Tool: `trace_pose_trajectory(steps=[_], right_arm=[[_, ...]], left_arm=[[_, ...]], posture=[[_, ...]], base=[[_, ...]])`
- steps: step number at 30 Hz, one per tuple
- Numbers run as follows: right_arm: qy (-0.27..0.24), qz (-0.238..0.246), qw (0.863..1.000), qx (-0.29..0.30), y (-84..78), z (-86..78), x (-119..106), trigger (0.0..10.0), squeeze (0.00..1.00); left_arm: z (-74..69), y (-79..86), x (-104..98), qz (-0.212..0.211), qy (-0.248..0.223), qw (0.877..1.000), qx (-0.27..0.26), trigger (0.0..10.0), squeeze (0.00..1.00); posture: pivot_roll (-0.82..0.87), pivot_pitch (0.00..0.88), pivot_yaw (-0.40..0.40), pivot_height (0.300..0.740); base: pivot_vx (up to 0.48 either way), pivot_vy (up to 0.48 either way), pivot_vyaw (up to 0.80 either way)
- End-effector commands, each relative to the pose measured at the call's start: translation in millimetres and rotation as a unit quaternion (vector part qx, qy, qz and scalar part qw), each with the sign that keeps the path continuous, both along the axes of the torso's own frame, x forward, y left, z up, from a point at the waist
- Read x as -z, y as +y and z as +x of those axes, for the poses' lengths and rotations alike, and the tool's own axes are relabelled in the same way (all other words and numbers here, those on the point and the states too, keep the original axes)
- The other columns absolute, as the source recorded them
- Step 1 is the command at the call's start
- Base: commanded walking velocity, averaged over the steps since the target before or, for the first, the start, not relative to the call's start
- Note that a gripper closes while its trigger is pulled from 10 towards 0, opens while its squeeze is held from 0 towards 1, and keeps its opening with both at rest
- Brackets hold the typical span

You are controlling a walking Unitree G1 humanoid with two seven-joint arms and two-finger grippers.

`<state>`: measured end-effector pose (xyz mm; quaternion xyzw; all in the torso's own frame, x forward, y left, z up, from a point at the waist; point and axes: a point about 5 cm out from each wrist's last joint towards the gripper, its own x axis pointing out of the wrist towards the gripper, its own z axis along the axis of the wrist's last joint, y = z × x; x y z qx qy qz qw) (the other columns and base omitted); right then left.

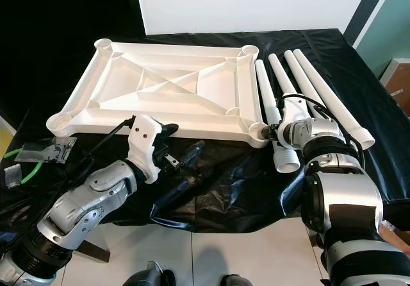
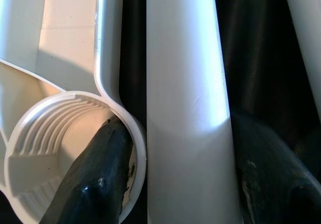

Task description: Building children table

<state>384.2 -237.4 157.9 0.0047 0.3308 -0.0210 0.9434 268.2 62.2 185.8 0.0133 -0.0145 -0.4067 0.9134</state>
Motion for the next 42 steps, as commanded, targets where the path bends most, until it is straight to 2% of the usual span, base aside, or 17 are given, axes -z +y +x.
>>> trace_pose_trajectory(steps=[1,2,3,5,7,13,19,20,28,30,31,32,33,34,36,42], right_arm=[[0.046,-0.033,0.998,0.041,-16.6,-14.5,25.7,4.9,0.0],[0.046,-0.033,0.998,0.041,-16.6,-14.5,25.7,4.9,0.0],[0.01,-0.029,0.998,0.046,-17.6,-7.2,10.1,10.0,0.0],[-0.055,-0.028,0.997,0.048,-19.0,4.0,-18.9,10.0,0.0],[-0.069,-0.026,0.996,0.046,-19.1,6.2,-25.8,10.0,0.0],[-0.085,-0.028,0.995,0.038,-17.2,9.0,-34.2,10.0,0.0],[-0.086,-0.038,0.995,0.025,-14.6,9.1,-30.7,10.0,0.02],[-0.079,-0.028,0.996,0.016,-11.5,8.3,-25.9,10.0,1.0],[-0.07,-0.005,0.997,0.011,-7.2,7.6,-20.6,10.0,1.0],[-0.118,-0.02,0.993,-0.003,-5.5,12.8,-34.9,10.0,1.0],[-0.118,-0.02,0.993,-0.003,-5.5,12.8,-34.9,10.0,1.0],[-0.16,-0.012,0.987,-0.009,-3.5,16.6,-49.5,10.0,0.0],[-0.188,-0.005,0.982,-0.013,-2.3,18.6,-59.7,10.0,0.0],[-0.188,-0.005,0.982,-0.013,-2.3,18.6,-59.7,10.0,0.0],[-0.239,0.007,0.971,-0.015,-3.1,20.8,-80.1,10.0,0.0],[-0.262,0.009,0.965,-0.017,-4.1,21.3,-88.4,10.0,0.0]], left_arm=[[-9.1,-5.4,-0.7,0.007,0.002,0.994,0.113,10.0,0.0],[-9.1,-5.4,-0.7,0.007,0.002,0.994,0.113,10.0,0.0],[-8.6,-5.0,-0.8,0.008,0.002,0.994,0.112,10.0,0.0],[-7.9,-4.9,-1.0,0.008,0.001,0.994,0.112,10.0,0.0],[-7.8,-4.8,-1.0,0.008,0.001,0.994,0.112,10.0,0.0],[-7.7,-5.2,-1.1,0.008,0.001,0.993,0.114,10.0,0.0],[-7.7,-5.5,-1.4,0.007,0.002,0.993,0.115,10.0,0.0],[-7.8,-5.4,-1.5,0.007,0.002,0.993,0.115,10.0,0.0],[-8.1,-5.0,-1.3,0.009,0.002,0.993,0.114,10.0,0.0],[-8.1,-4.3,-1.6,0.008,0.003,0.994,0.113,10.0,0.0],[-8.1,-4.3,-1.6,0.008,0.003,0.994,0.113,10.0,0.0],[-7.9,-4.1,-2.0,0.007,0.003,0.994,0.113,10.0,0.0],[-7.8,-4.0,-2.3,0.007,0.003,0.994,0.113,10.0,0.0],[-7.8,-4.0,-2.3,0.007,0.003,0.994,0.113,10.0,0.0],[-7.4,-4.2,-2.7,0.007,0.003,0.994,0.114,10.0,0.0],[-7.3,-4.3,-2.8,0.008,0.002,0.993,0.114,10.0,0.0]], posture=[[-0.05,0.12,0.022,0.74],[-0.05,0.12,0.022,0.74],[-0.05,0.118,0.024,0.74],[-0.05,0.117,0.024,0.74],[-0.05,0.117,0.025,0.74],[-0.05,0.118,0.027,0.74],[-0.05,0.119,0.027,0.74],[-0.05,0.12,0.026,0.74],[-0.05,0.121,0.026,0.74],[-0.05,0.122,0.028,0.74],[-0.05,0.122,0.028,0.74],[-0.05,0.123,0.03,0.74],[-0.05,0.123,0.03,0.74],[-0.05,0.123,0.03,0.74],[-0.05,0.124,0.031,0.74],[-0.05,0.124,0.031,0.74]], base=[[0.0,0.0,0.0],[0.0,0.0,0.0],[0.0,0.0,0.0],[0.0,0.0,0.0],[0.0,0.0,0.0],[0.0,0.0,0.0],[0.0,0.0,0.0],[0.0,0.0,0.0],[0.0,0.0,0.0],[0.0,0.0,0.0],[0.0,0.0,0.0],[0.0,0.0,0.0],[0.0,0.0,0.0],[0.0,0.0,0.0],[0.0,0.0,0.0],[0.0,0.0,0.0]])
